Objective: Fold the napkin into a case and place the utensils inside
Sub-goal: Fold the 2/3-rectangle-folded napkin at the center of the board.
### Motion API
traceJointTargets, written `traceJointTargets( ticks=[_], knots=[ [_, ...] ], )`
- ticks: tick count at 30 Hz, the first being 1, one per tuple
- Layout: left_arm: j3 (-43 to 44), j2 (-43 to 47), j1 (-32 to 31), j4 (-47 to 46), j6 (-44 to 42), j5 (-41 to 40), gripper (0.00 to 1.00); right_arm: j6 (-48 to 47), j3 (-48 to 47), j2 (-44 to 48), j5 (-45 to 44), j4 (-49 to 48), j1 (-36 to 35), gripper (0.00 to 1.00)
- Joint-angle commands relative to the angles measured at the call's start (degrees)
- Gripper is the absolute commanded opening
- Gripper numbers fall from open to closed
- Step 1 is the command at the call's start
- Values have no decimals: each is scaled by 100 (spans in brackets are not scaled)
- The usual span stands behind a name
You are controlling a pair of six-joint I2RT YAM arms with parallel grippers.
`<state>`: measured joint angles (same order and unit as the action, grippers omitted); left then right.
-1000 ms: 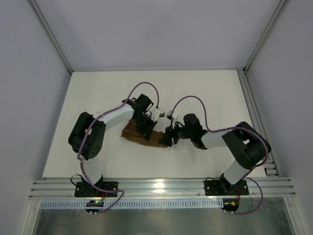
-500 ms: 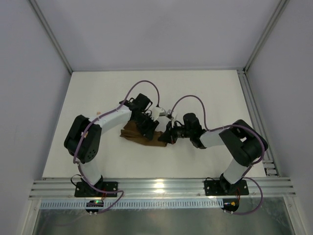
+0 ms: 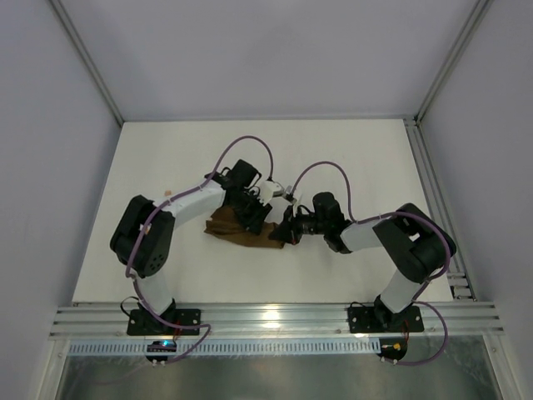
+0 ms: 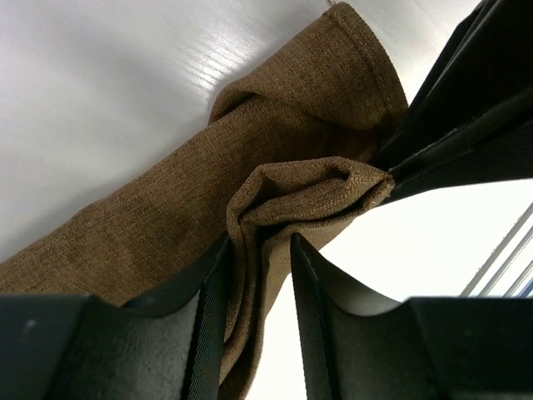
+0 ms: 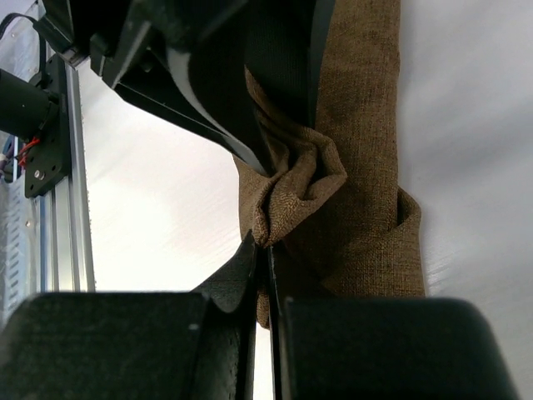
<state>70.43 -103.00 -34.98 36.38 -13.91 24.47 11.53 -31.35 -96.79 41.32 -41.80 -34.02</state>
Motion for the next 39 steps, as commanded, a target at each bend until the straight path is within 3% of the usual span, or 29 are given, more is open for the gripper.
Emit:
traceJointTargets(
  ticks=[1, 5, 8, 17, 23, 28, 31, 32, 35, 38, 39],
  knots=[
    [-108, 368, -114, -263, -417, 225, 37, -326, -11, 116, 131, -250, -52, 3],
    [-328, 833, 131, -228, -902, 637, 54, -450, 33, 152, 201, -249, -61, 3],
    [-364, 1027, 299, -210, -1270, 787, 61, -520, 42, 143, 210, -250, -61, 3],
    [-504, 624, 158, -324, -1395, 1271, 67, -520, 68, 196, 157, -302, -52, 3],
    [-811, 580, 9, -921, -1097, 516, 67, -538, 86, 231, 157, -320, -61, 3],
    [-803, 456, -105, -1203, -842, 392, 66, -547, 112, 257, 183, -364, -52, 3],
    [-812, 483, -105, -1195, -832, 515, 59, -538, 121, 257, 175, -364, -52, 3],
    [-786, 474, -105, -1064, -841, 532, 42, -538, 129, 257, 166, -355, -61, 3],
    [-777, 518, -97, -905, -876, 559, 13, -529, 121, 240, 157, -355, -61, 3],
    [-821, 571, -105, -764, -885, 498, 0, -529, 121, 205, 139, -355, -61, 3],
    [-812, 571, -105, -677, -807, 367, 0, -512, 129, 196, 122, -346, -61, 4]
  ],
)
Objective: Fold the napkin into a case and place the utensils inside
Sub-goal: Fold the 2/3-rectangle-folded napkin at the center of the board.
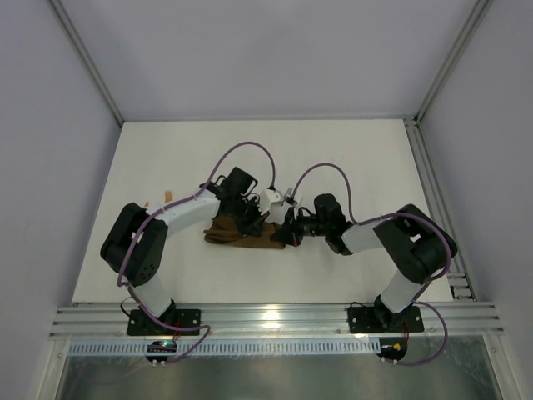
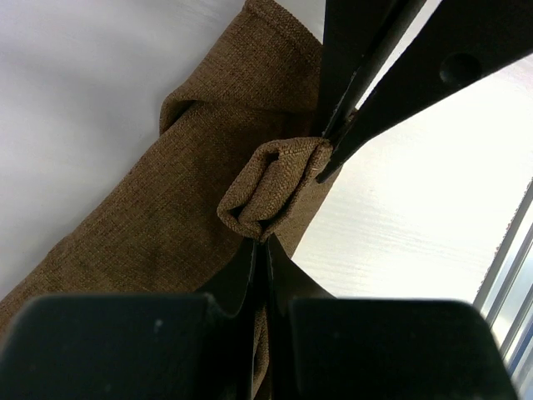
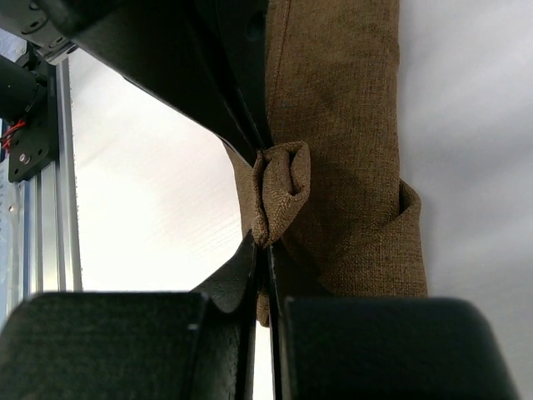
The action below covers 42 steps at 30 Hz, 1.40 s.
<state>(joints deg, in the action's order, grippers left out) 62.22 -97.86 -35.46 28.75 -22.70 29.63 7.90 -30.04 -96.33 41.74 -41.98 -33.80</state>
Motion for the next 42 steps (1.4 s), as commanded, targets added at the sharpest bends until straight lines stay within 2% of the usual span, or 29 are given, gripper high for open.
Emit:
traceJointTargets(
  ticks=[1, 2, 5, 8, 13, 16, 19, 26, 36, 42],
  knots=[
    [36, 40, -49, 130, 125, -211, 0, -131, -19, 150, 28, -294, -83, 10],
    [62, -30, -57, 174, 186, -334, 0, -114, -54, 159, -42, -128, -83, 27],
    [281, -267, -40, 446, 459, -703, 0, -113, -81, 325, -410, 145, -74, 37],
    [623, -505, 4, 973, 696, -704, 0, -96, -89, 782, -937, 618, -83, 42],
    [845, -813, 13, 1370, 828, -423, 0, -236, -133, 1301, -2247, 1182, -328, 42],
    [915, -866, 22, 1387, 846, -440, 0, -333, -388, 1197, -2878, 1717, -601, 40],
    [976, -892, 57, 1475, 881, -291, 0, -106, -521, 994, -3293, 1807, -645, 33],
    [1187, -1015, 83, 1642, 986, -229, 0, 317, -353, 836, -3689, 1508, -882, 30],
    [1399, -1208, 83, 1721, 1136, -335, 2, 317, -239, 941, -4673, 1798, -1357, 30],
    [1478, -1358, 83, 1756, 1180, -405, 3, 264, -318, 897, -4798, 1939, -1568, 32]
  ],
)
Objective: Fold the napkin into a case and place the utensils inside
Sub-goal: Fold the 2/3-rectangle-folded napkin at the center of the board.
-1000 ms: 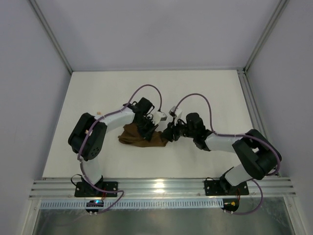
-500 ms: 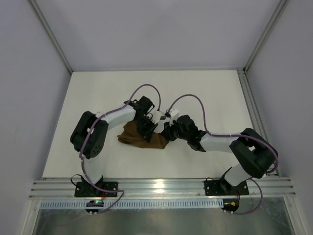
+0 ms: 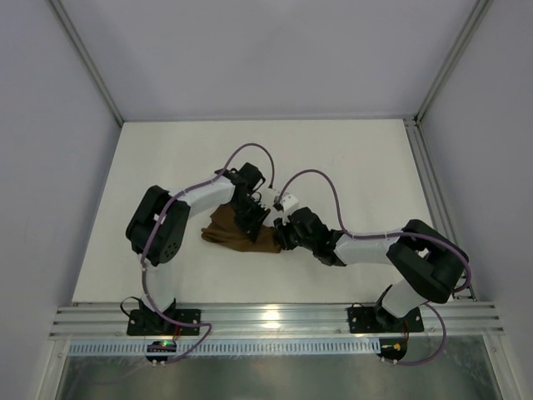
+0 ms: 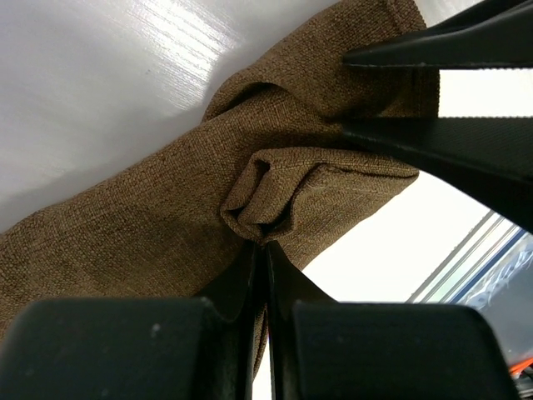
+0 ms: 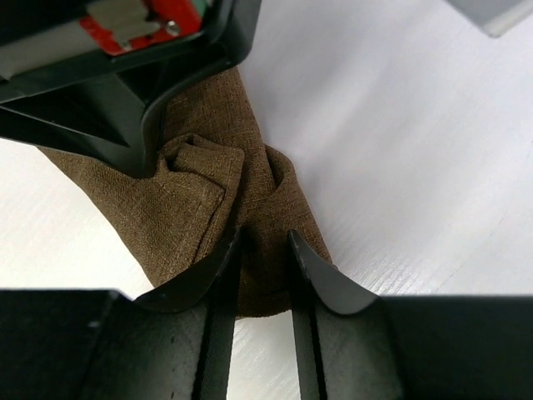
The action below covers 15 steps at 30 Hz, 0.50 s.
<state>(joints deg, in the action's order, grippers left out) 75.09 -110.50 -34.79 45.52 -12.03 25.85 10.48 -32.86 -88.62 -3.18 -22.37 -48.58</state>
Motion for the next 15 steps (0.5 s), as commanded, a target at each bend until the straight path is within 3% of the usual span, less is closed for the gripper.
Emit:
traceJointTargets(
  ticks=[1, 11, 13, 15],
  knots=[
    [199, -121, 16, 80, 131, -27, 3, 15, -36, 108, -332, 4, -99, 34],
    [304, -130, 16, 45, 175, -124, 6, 68, -124, -155, -333, 101, -117, 36],
    [322, -147, 24, 63, 184, -115, 6, 42, -176, -226, -315, 101, -117, 30],
    [357, -165, 16, 71, 192, -106, 7, 7, -194, -252, -306, 128, -108, 18]
  ],
)
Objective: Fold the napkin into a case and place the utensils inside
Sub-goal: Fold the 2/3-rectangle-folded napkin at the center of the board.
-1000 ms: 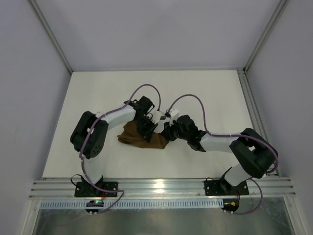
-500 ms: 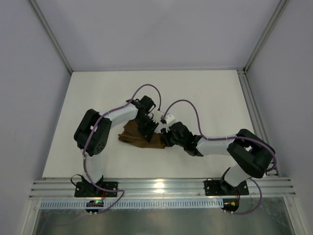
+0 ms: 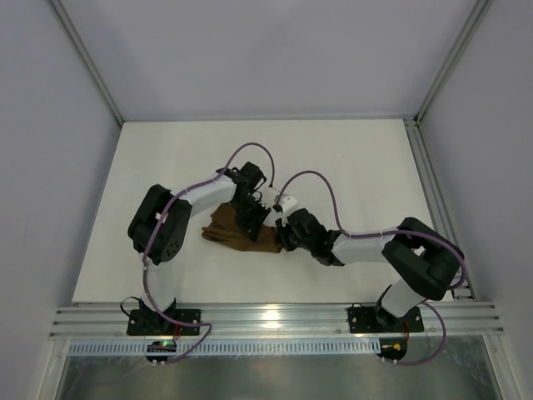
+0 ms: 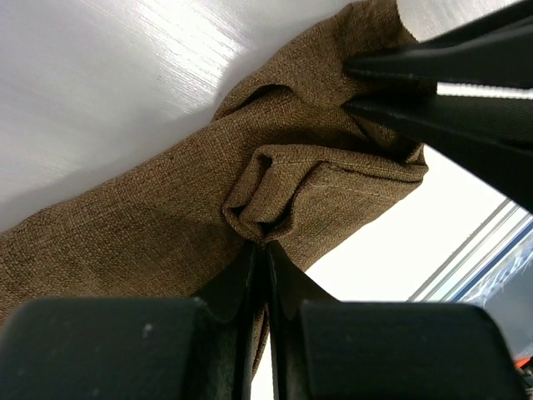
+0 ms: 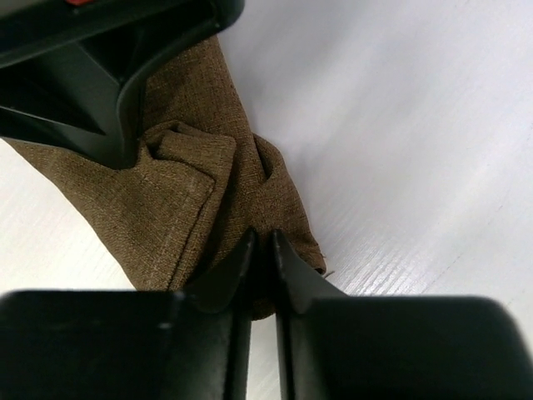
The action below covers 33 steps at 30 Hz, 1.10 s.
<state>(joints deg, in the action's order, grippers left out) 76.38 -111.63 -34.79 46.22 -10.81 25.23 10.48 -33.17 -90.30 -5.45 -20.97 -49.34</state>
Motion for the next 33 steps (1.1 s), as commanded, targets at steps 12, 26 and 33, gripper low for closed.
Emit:
traceJointTargets(
  ticks=[12, 26, 33],
  knots=[
    [422, -52, 16, 124, -18, -317, 11, -424, -252, 232, -131, 32, -32, 3],
    [598, -228, -28, 546, -115, -300, 8, -802, -357, 390, 62, 102, 162, 30],
    [457, -87, -2, 555, 70, -185, 8, -679, -208, 882, -280, 137, 13, 33]
  ],
)
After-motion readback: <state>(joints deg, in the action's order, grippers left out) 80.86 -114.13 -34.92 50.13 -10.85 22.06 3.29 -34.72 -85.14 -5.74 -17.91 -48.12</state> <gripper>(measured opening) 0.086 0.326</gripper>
